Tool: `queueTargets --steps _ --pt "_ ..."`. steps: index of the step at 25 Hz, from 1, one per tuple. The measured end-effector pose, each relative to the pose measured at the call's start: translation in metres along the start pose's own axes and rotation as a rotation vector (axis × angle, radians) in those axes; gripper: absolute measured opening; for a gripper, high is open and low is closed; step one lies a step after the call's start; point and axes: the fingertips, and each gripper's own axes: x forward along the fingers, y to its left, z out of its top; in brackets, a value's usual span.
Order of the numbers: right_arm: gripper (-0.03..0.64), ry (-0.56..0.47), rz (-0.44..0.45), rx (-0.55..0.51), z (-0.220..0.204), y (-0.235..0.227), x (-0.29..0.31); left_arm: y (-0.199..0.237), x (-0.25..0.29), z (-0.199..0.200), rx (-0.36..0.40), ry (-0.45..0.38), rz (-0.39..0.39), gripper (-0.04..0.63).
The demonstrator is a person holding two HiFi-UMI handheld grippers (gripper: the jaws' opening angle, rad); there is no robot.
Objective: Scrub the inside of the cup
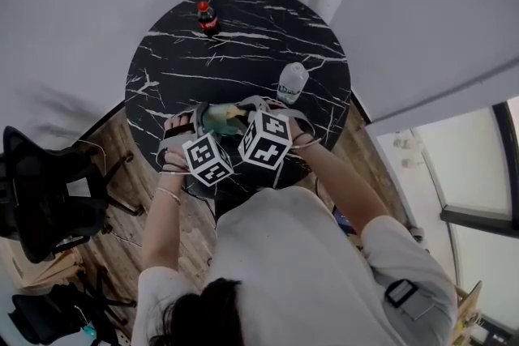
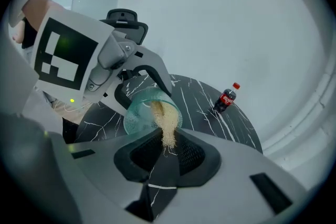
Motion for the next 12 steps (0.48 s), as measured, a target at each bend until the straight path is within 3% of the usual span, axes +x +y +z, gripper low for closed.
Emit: queueTargets --steps 6,12 --pt "0.081 0.017 0.001 0.003 -0.002 -0.002 0.000 0.009 -0.015 0.008 0.060 -0.059 0.062 0.334" --pt "0.080 0.071 0.111 0.026 -0.014 0.016 0.003 0.010 -0.023 0.010 0.099 -0.109 0.077 0.333"
